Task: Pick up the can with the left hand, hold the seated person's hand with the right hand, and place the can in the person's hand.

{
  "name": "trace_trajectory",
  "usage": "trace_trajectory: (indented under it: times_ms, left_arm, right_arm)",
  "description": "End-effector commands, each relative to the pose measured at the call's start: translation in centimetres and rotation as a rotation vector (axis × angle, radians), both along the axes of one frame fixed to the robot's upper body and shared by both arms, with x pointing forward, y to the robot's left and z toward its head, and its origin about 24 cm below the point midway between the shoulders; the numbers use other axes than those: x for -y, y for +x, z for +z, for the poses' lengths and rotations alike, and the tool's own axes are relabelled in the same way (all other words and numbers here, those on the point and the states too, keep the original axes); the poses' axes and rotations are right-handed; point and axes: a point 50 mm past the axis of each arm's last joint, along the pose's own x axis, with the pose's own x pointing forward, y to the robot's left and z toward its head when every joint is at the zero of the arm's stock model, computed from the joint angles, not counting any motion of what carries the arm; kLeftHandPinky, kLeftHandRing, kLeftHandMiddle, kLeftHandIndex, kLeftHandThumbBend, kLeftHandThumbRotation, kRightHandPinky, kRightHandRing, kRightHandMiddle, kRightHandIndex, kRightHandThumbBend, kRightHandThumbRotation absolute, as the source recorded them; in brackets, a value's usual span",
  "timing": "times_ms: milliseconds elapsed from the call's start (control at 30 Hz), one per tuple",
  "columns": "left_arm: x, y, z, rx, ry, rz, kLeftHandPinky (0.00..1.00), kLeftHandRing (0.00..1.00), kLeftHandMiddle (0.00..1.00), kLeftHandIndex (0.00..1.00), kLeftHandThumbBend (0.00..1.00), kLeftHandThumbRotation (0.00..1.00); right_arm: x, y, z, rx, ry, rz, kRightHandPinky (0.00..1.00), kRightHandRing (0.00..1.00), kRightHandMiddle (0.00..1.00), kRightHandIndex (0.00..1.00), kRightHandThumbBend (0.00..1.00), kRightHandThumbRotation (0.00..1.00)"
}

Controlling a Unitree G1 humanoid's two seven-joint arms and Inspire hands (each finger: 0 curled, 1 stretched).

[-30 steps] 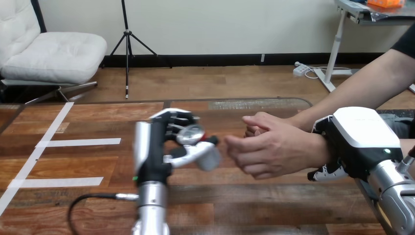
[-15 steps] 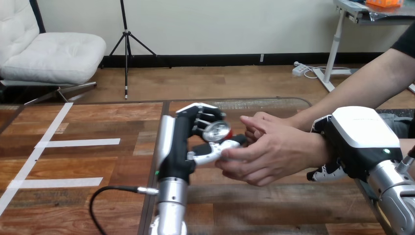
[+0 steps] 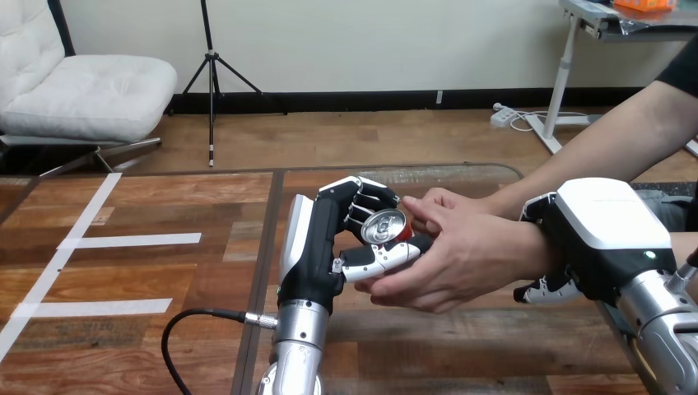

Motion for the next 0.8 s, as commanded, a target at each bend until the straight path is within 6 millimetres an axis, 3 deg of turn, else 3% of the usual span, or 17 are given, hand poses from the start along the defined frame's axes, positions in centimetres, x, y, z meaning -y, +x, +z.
trace_trajectory:
  times_ms: [0, 767]
  left_arm:
    - [1.52, 1.54, 3.28, 0.135, -0.018, -0.052, 0.36, 0.41, 0.48, 0.49, 0.68, 0.0]
    - [2.04, 1.34, 3.3, 0.146, -0.004, -0.082, 0.36, 0.4, 0.47, 0.49, 0.66, 0.0]
  right_arm:
    - [-1.15, 0.25, 0.53, 0.037, 0.05, 0.036, 0.25, 0.31, 0.39, 0.49, 0.84, 0.0]
    - [-1.21, 0.2, 0.26, 0.031, 0.07, 0.053, 0.17, 0.24, 0.33, 0.48, 0.85, 0.0]
